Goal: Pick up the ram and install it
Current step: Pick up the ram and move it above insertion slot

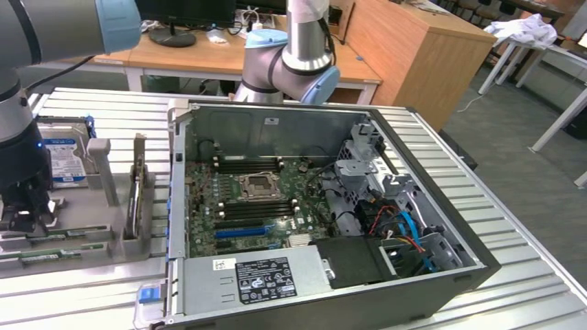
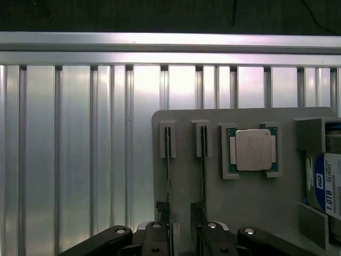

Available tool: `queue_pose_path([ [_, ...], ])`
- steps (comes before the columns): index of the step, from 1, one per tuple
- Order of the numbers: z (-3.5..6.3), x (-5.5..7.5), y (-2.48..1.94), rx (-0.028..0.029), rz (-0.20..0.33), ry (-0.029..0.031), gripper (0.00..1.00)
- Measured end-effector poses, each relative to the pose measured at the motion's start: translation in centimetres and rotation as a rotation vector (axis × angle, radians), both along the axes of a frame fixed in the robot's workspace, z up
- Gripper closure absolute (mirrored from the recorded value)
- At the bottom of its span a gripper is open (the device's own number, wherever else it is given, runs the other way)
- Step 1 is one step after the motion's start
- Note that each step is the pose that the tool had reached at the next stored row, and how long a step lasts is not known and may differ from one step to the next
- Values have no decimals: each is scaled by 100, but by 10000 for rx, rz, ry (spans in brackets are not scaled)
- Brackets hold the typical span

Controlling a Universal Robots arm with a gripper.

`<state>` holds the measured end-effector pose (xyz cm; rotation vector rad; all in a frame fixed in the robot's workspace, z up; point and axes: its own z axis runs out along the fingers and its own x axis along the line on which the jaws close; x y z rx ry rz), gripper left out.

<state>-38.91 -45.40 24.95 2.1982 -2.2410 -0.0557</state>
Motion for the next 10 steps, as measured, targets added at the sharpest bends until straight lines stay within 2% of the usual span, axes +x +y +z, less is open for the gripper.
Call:
queue_pose_path([
  [10,-146,0,-17,0,1,-5,70],
])
